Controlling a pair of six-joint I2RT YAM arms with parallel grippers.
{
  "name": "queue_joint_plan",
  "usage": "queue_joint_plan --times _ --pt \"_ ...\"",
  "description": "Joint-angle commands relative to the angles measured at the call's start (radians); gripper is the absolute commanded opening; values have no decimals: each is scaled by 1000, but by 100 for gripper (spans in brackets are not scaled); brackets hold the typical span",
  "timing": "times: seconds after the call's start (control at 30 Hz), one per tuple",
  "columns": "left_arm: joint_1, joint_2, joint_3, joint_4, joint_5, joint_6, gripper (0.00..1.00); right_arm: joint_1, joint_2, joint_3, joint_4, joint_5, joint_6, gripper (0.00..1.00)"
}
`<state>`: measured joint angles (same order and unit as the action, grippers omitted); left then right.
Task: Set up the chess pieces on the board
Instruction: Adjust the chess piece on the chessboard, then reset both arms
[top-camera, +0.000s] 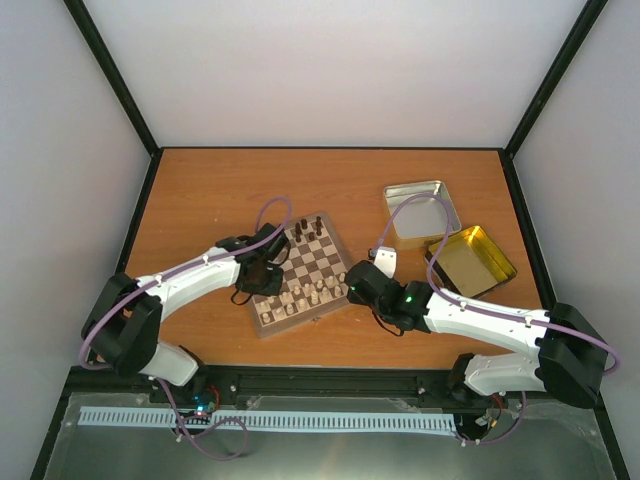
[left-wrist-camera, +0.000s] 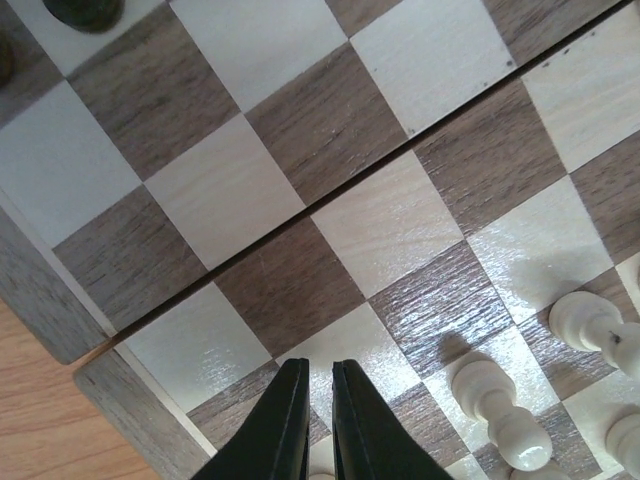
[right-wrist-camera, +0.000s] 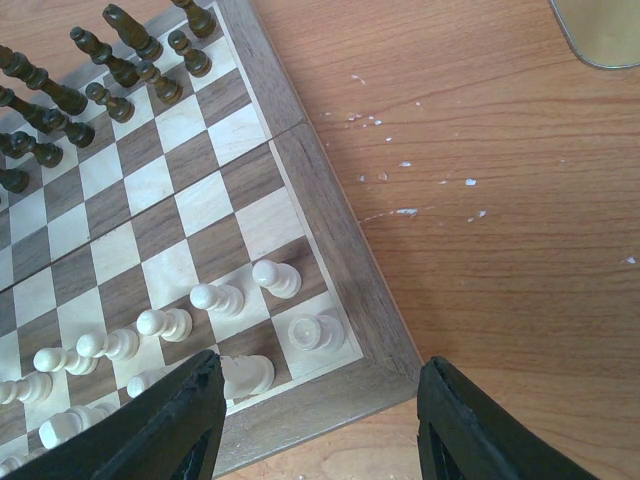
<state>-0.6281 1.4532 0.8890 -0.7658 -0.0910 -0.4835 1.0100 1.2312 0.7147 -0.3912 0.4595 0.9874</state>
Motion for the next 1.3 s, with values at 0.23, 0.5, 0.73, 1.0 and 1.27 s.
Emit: queue_joint_plan --times 0.23,0.5,0.73,1.0,1.27 --pt "1 27 -10 -3 69 21 7 -7 -12 -9 11 28 2 53" --pt "1 19 -16 10 111 43 6 -7 -3 -5 15 25 0 53" --pt "1 -4 41 32 15 7 13 -7 -10 3 8 30 -11 53" --pt "1 -156 101 45 -135 -34 27 -29 -92 43 -99 104 -89 61" --pt "1 -632 8 81 -239 4 73 -87 -386 46 -227 250 -335 79"
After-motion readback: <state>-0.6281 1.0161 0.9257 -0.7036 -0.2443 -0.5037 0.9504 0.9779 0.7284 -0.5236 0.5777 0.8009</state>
